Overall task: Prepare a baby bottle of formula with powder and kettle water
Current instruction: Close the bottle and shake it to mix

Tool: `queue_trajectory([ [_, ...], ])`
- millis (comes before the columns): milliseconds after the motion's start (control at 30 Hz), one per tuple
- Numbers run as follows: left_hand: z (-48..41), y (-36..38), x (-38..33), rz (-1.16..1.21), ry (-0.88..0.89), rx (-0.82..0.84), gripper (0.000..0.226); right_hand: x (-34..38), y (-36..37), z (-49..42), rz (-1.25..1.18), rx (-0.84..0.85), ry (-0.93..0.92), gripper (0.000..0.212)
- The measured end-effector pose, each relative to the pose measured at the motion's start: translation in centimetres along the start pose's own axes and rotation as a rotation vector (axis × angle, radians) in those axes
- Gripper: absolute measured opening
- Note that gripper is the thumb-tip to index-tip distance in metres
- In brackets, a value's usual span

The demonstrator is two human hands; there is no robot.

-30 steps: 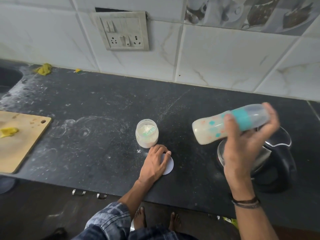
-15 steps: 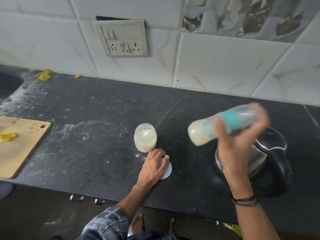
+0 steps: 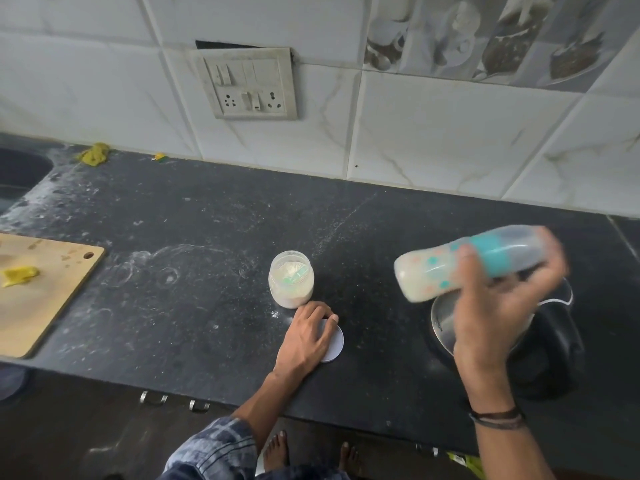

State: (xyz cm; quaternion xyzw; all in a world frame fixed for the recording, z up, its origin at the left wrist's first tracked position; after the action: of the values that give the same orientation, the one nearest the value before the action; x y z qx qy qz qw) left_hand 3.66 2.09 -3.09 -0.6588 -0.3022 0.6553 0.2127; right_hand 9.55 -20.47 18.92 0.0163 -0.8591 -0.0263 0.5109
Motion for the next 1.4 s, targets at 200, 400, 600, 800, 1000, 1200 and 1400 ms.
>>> queue_trajectory([
  [200,0.1,0.1,0.1,0.002,0.001,0.0,0.01,-1.0,1.1,-0.6,0.065,0.154,0.065,0.078],
  [400,0.0,0.0,0.1,0.003,0.001,0.001,0.011,0.5,0.2,-0.3,-0.031,-0.025,-0.047,0.072],
  [600,0.0,0.1,0.3,0.011,0.001,0.001,0.01,-2.2,3.4,-0.4,0.164,0.401,0.117,0.079],
  [800,0.0,-0.1,0.1,0.008,0.017,-0.007,0.01,-0.8,2.0,-0.3,0.002,0.087,0.04,0.079],
  [1000,0.0,0.1,0.4,0.024,0.006,0.0,0.011,-2.2,3.8,0.9,0.262,0.448,0.095,0.08],
  [1200,0.0,0.3,0.7,0.019,-0.008,0.003,0.011,-2.2,3.2,0.6,0.099,0.264,0.105,0.072],
  [1400,-0.1,0.3,0.5,0.021,-0.009,0.01,0.014,-1.0,1.6,0.0,-0.059,0.04,0.073,0.069],
])
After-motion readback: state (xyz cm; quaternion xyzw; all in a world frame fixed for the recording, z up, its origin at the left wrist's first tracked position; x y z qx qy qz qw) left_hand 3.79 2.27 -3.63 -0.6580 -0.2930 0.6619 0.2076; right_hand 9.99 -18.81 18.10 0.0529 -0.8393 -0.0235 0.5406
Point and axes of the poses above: each hand's wrist, its own z-axis away from the middle knuckle, its own y-axis out of the palm, x = y × z, the point moved 7 cm from there along -z, towards the middle knuckle, and after that the axes turned 13 degrees about x, right-handed, at the moved point
